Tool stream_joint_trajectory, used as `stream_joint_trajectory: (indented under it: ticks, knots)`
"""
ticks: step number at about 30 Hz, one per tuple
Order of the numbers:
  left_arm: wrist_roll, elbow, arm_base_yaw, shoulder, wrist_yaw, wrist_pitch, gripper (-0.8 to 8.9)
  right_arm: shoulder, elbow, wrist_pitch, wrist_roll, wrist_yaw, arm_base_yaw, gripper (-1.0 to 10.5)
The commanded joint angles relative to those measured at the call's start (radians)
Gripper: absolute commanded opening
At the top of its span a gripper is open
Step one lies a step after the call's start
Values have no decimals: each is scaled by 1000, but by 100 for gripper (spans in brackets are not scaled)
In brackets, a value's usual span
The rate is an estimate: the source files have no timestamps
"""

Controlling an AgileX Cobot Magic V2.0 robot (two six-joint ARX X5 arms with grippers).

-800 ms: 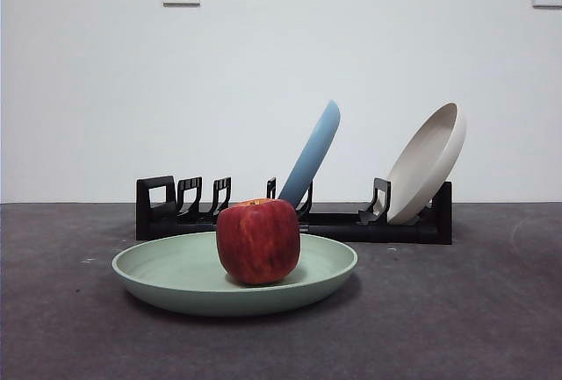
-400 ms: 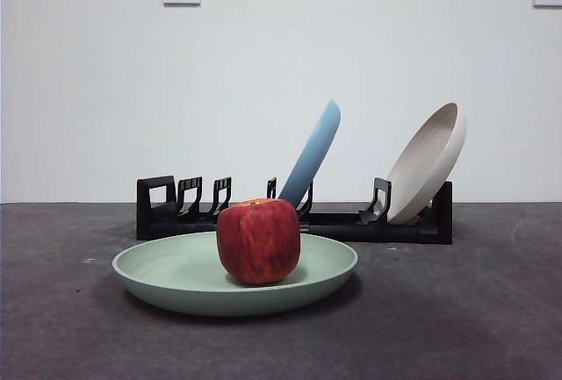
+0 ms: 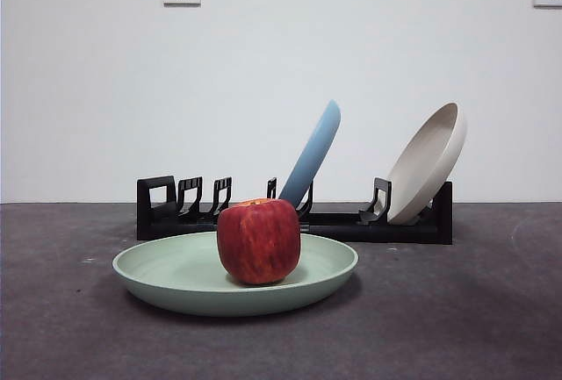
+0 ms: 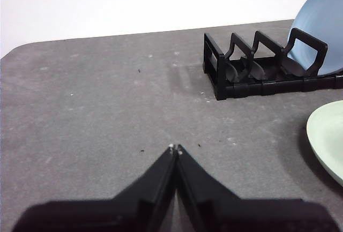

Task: Take the green plate from the plate rack,put the plate on the table,take the apple from the table,put the apple in the plate

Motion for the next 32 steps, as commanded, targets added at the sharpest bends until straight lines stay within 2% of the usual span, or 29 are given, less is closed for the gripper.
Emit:
stream_joint_trajectory:
  ticks: [1,13,18,32]
  knots:
    - [-8,-14,3,-3,-2,3,-3,-26,-43,9,45,-1,-1,-1]
    - [-8,-14,3,-3,-3,3,-3,-25,-87,0,47,3,34,0]
    - [-8,-14,3,-3,-3,3,-3,-25,-87,6,98,0,57,0]
    - [-8,-14,3,-3,-2,3,-3,-25,-87,5,98,4,56,0]
